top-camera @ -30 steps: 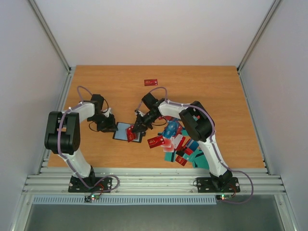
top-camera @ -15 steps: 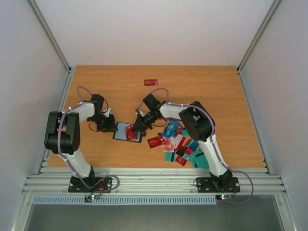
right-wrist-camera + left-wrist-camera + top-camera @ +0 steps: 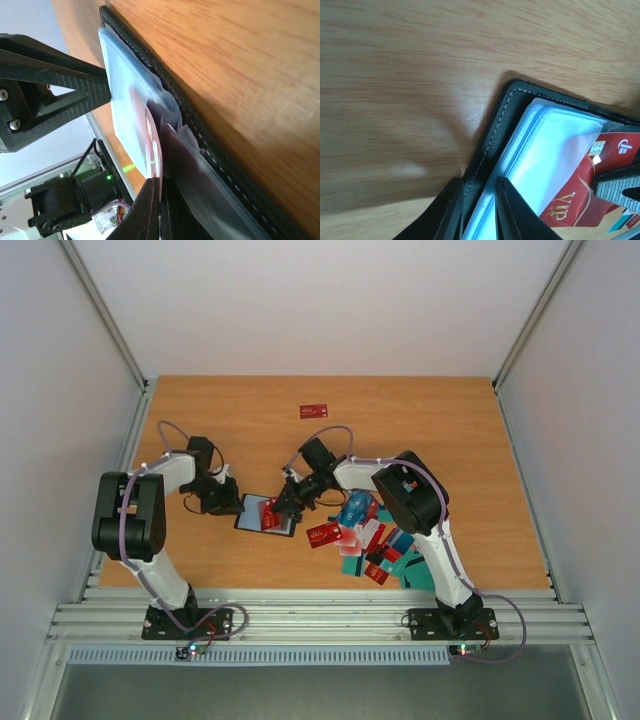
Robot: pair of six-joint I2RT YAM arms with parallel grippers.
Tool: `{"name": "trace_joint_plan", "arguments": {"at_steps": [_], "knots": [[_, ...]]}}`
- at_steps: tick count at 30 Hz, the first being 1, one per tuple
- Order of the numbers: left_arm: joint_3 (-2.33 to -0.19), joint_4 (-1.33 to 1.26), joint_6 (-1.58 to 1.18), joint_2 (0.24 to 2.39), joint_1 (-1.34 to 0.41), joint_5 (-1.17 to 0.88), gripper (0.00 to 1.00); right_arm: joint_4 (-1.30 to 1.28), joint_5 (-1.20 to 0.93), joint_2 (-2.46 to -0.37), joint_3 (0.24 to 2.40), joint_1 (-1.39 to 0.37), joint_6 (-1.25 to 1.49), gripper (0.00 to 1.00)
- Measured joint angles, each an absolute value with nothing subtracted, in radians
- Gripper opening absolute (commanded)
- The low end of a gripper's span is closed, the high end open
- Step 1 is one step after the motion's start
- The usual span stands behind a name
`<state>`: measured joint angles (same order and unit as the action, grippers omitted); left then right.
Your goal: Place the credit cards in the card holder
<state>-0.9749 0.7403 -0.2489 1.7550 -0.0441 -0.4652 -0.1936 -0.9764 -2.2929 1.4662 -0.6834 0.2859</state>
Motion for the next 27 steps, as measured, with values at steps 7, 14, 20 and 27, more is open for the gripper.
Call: {"name": "trace_joint_plan", "arguments": {"at_steps": [7, 14, 20, 27], "knots": [[-0.97, 0.735, -0.265, 1.753, -0.041, -0.472, 0.2, -0.165, -0.957, -2.291, 1.465, -0.683, 0.3, 0.01], [-0.953, 0.718, -0.299, 1.747, -0.04, -0.489, 0.2, -0.152, -0.926, -2.273, 1.449, -0.683, 0.307, 0.01], [-0.914, 0.678, -0.34, 1.734, -0.04, -0.545, 0.2, -0.105, -0.923, -2.27, 1.426, -0.682, 0.339, 0.01], [-0.876, 0.637, -0.391, 1.726, -0.04, -0.61, 0.2, -0.085, -0.919, -2.27, 1.423, -0.682, 0.357, 0.02]]}}
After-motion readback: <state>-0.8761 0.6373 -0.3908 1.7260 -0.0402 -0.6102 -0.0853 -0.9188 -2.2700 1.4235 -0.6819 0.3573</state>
